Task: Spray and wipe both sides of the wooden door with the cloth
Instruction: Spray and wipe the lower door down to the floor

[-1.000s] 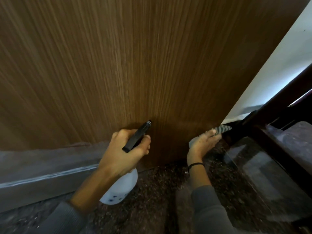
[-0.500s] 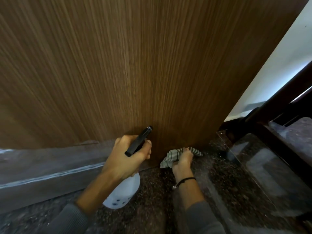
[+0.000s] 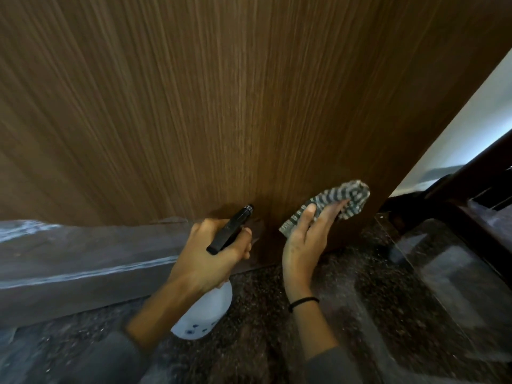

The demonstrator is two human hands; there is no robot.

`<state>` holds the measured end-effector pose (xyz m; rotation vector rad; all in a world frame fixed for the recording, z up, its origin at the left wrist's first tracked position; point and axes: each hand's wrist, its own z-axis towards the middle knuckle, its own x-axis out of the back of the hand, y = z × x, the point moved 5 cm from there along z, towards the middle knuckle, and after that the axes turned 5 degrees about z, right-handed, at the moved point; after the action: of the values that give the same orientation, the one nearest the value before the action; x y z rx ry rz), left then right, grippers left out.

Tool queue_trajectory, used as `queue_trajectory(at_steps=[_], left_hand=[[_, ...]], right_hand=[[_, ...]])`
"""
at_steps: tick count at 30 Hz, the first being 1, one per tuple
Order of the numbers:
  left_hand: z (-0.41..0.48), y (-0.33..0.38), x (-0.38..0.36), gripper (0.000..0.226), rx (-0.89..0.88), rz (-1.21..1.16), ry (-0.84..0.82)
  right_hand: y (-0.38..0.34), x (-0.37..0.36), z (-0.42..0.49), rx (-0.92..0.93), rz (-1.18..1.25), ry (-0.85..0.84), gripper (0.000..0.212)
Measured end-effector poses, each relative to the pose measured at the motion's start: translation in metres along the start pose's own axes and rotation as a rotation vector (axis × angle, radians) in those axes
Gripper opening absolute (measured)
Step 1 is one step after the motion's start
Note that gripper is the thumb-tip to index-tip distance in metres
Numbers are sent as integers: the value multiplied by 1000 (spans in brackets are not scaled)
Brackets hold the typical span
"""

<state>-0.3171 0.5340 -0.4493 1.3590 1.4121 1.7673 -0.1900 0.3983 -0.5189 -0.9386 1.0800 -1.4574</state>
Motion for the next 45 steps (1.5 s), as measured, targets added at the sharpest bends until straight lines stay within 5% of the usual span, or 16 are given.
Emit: queue_trajectory(at_steps=[3,6,10,15,19,27,36,45], left_hand=[[-15,-8,3,39,47,-1,44],[-26,-14,9,41,80,-13,53],[-37,-16,23,40,114,-54,97],[-51,-17,42,40,139,-94,204],[-70,-25,46,39,198,-182,285],[-86,-13,49,36,219,-258,328],[-91,-9,66,35,261,-291,403],[-127,-36,128,34,371,-407,676]], right_hand=[[66,-8,-22,-420,86,55,57],[142,-22,-39,-869,343,-6,26],[117,-22,-35,-996,479,-6,33],[22,-24,-33,-674,352,44,63],[18,-25,-51,-543,148,-28,64],[18,-13,-50,-698,270,-72,67],[-88,-26,-99,-16,113,-370,56],[-153,-84,-136,492,149,-708,50]])
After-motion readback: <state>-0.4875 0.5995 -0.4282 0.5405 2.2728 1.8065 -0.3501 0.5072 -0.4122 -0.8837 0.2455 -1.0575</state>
